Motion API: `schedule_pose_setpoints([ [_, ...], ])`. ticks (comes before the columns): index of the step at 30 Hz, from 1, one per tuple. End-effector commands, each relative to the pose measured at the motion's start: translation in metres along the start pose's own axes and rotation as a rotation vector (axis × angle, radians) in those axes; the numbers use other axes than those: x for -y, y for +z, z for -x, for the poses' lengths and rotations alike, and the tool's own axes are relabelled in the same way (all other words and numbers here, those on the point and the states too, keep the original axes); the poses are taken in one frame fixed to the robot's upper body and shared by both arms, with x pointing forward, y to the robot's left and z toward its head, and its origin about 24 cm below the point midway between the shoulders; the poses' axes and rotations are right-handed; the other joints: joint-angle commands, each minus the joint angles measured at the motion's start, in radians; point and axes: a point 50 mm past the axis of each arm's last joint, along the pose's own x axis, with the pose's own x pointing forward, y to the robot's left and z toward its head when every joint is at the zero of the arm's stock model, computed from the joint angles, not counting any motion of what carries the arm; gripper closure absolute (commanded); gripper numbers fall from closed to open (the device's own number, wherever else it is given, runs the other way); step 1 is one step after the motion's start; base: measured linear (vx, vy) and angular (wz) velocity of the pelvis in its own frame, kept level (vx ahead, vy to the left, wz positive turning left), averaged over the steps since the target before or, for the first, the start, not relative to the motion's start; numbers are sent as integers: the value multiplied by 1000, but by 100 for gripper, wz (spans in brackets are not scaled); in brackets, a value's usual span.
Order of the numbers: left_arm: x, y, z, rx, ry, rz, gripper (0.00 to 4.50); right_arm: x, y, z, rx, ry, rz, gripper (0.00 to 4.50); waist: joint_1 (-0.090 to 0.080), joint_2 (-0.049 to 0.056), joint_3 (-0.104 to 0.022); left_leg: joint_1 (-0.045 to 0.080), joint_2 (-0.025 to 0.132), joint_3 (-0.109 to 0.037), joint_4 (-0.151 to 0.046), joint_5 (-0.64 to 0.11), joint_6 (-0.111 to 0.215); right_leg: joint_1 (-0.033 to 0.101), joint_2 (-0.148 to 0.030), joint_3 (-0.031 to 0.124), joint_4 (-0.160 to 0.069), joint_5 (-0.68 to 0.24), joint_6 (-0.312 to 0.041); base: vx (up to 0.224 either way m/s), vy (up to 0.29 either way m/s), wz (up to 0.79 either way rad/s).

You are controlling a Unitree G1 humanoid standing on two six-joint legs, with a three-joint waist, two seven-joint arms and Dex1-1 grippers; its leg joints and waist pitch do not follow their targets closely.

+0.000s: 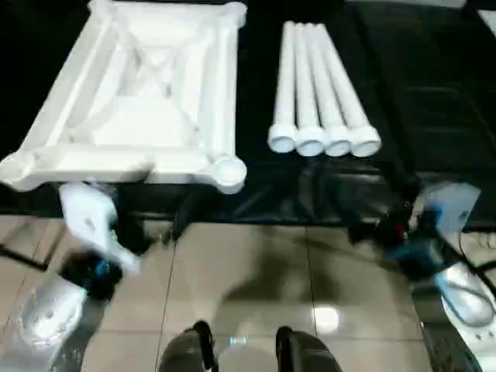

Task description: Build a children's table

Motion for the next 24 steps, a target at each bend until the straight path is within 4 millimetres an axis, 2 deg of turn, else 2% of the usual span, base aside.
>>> schedule_pose_setpoints([
  [1, -8, -2, -9, -24, 71, -18, 7, 4, -4, -3, -74, -75, 21, 0, 0, 4, -72, 35, 68, -52, -56, -28, 39, 40, -55, 41, -38, 217, -205, 0, 0, 0],
  [2, -15, -2, -16, -43, 146, -22, 7, 1, -5, -5, -97, -81, 11, 0, -2, 19, -77, 41, 68, -51, -54, -35, 28, 36, -47, 39, -39, 208, -213, 0, 0, 0],
  [3, -18, -1, -21, -38, 183, -24, 7, -2, -7, -6, -111, -81, -4, 0, 1, 7, -81, 39, 66, -52, -50, -60, 26, 39, -50, 41, -39, 174, -219, 0, 0, 0],
  [4, -19, -5, -23, -70, 210, -37, 7, -5, -11, -6, -129, -67, -22, 0, 3, 7, -80, 36, 69, -51, -52, -85, 24, 39, -55, 43, -43, 125, -219, -50, -21, 3],
  [5, -19, -5, -24, -78, 219, -52, 7, -7, -13, -6, -150, -51, -36, 0, 3, 7, -80, 36, 69, -51, -52, -85, 24, 39, -55, 43, -43, 125, -219, 0, 0, 0],
  [6, -18, -7, -25, -86, 213, -55, 7, -10, -15, -6, -159, -36, -35, 0, 3, 7, -89, 29, 70, -56, -50, -77, 29, 48, -57, 40, -41, 104, -217, 0, 0, 0],
  [7, -17, -9, -27, -107, 217, -59, 7, -11, -15, -9, -165, -28, -40, 0, 3, 12, -94, 32, 70, -55, -47, -76, 29, 47, -57, 40, -40, 103, -219, 0, 0, 0],
  [8, -19, -13, -30, -137, 233, -73, 7, -10, -13, -13, -175, -33, -61, 0, 0, 18, -105, 27, 60, -46, -34, -61, 73, 51, -64, 48, -40, 133, -238, 0, 0, 0],
  [9, -19, -15, -32, -145, 238, -61, 7, -9, -13, -15, -195, -50, -55, 0, 0, 18, -105, 27, 60, -46, -34, -61, 73, 51, -64, 48, -40, 133, -238, 0, 0, 0],
  [10, -20, -17, -35, -153, 241, -39, 7, -7, -14, -17, -211, -70, -34, 0, 4, 18, -107, 7, 51, -43, -16, -74, 155, 63, -102, 68, -56, 99, -270, 0, 0, 0],
  [11, -20, -18, -37, -156, 241, -21, 7, -5, -14, -18, -221, -85, -15, 0, 9, 16, -109, 2, 51, -47, -5, -77, 178, 69, -121, 78, -65, 81, -278, -35, 50, 1],
  [12, -20, -21, -40, -170, 251, -18, 7, -2, -16, -20, -217, -125, 13, 0, 18, 27, -98, -15, 57, -67, 27, -90, 210, 79, -179, 108, -92, 7, -293, -35, 50, 1],
  [13, -20, -24, -44, -185, 249, -55, 7, 3, -18, -23, -193, -194, 112, 0, 25, 42, -101, -8, 72, -83, 28, -89, 207, 72, -186, 106, -104, -71, -312, -34, 82, 3],
  [14, -19, -27, -44, -201, 258, -62, 7, 3, -23, -21, -226, -196, 93, 0, 23, 45, -106, -4, 76, -84, 17, -85, 206, 69, -164, 91, -97, -90, -321, -34, 109, 8],
  [15, -19, -28, -44, -203, 259, -62, 7, 3, -24, -21, -229, -196, 91, 0, 14, 50, -111, 15, 73, -67, -11, -85, 217, 54, -103, 56, -79, -108, -317, -34, 109, 8],
  [16, -17, -32, -42, -230, 270, -58, 7, 3, -31, -16, -281, -198, 46, 0, 8, 50, -114, 26, 72, -62, -26, -87, 217, 46, -72, 35, -67, -113, -310, -32, 120, 9],
  [17, -14, -36, -38, -255, 276, -52, 7, 4, -34, -12, -310, -218, 26, 0, -3, 63, -122, 48, 74, -69, -40, -76, 196, 28, -28, 3, -39, -104, -282, -28, 131, 5],
  [18, -11, -36, -36, -255, 269, -62, 7, 3, -37, -10, -330, -219, 4, 0, -7, 68, -125, 54, 74, -74, -42, -65, 171, 21, -18, -5, -28, -83, -258, -28, 131, 5],
  [19, -9, -37, -34, -254, 262, -72, 7, 1, -39, -8, -351, -217, -21, 0, -5, 72, -125, 58, 81, -78, -53, -99, 84, 14, -14, -8, -24, -62, -204, -26, 127, 4],
  [20, -6, -38, -32, -256, 255, -77, 7, -1, -39, -8, -351, -199, -36, 0, -8, 66, -128, 53, 80, -83, -59, -145, 2, 20, -23, -4, -24, -38, -162, -39, 100, 4],
  [21, -5, -39, -30, -258, 257, -67, 7, -3, -38, -8, -345, -186, -53, 0, -7, 66, -125, 51, 75, -80, -65, -181, -36, 19, -25, -1, -27, -50, -143, -39, 100, 4],
  [22, -3, -40, -29, -259, 248, -45, 7, -5, -36, -9, -334, -187, -63, 0, -9, 64, -128, 53, 67, -74, -70, -278, -101, 15, -32, 4, -35, -99, -118, -53, 67, 3],
  [23, -1, -41, -29, -263, 242, -32, 7, -5, -36, -10, -324, -185, -67, 0, -8, 59, -125, 54, 62, -75, -73, -369, -142, 7, -38, 11, -46, -164, -95, -62, 26, 5],
  [24, -1, -45, -29, -284, 255, -55, 7, -8, -35, -12, -311, -161, -56, 0, -7, 51, -126, 57, 58, -76, -72, -447, -159, 1, -43, 16, -58, -242, -71, -62, 26, 5],
])
